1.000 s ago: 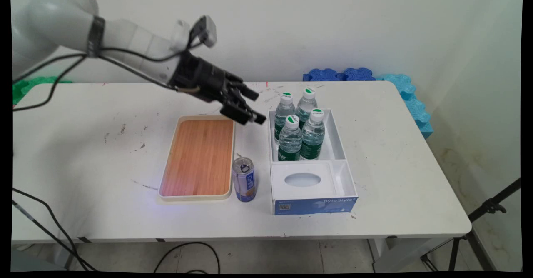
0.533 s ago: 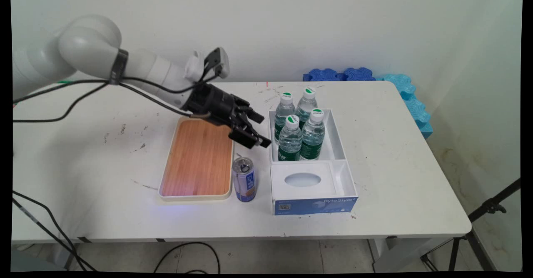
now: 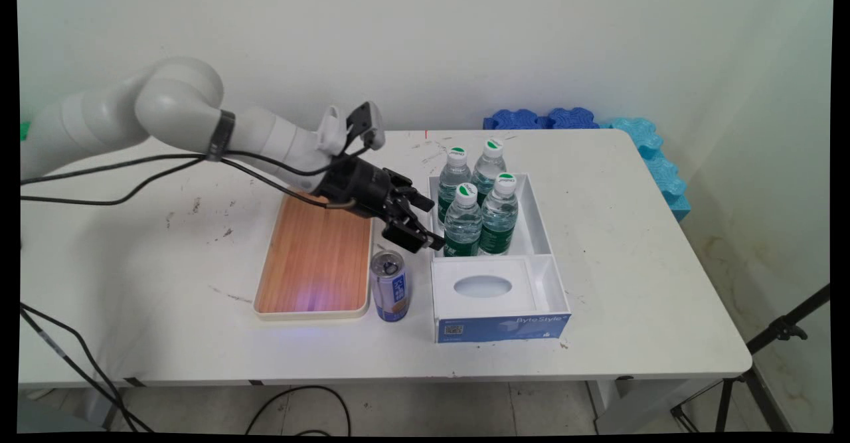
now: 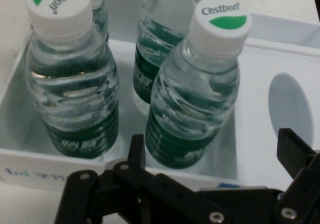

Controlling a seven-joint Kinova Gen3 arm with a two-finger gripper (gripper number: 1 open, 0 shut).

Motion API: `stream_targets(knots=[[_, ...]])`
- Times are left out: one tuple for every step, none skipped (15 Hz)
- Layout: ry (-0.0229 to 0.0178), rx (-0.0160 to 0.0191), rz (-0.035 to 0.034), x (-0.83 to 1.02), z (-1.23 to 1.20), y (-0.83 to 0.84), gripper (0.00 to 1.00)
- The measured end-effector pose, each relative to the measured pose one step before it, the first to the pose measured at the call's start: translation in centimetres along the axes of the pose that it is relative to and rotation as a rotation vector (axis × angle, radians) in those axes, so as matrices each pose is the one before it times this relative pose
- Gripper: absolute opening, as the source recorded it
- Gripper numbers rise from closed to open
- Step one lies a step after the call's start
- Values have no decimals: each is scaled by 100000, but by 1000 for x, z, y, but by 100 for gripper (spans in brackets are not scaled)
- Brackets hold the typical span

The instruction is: Pick up the green bottle from the white box

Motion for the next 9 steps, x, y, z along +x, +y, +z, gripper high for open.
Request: stream_targets(knots=[[436,126,-17,-36,465,-77,100],[482,143,-15,-35,527,-80,100],[525,100,-80,3,514,-73,100],[474,69,-106,17,398,-57,100],[520,57,-166,15,429,-56,100],[441,-32,-124,22,397,-36,100],[363,30,-153,1,367,-48,100],[249,30,-143,-23,284,-33,100],[192,-1,-37,-10,177,-20,100]])
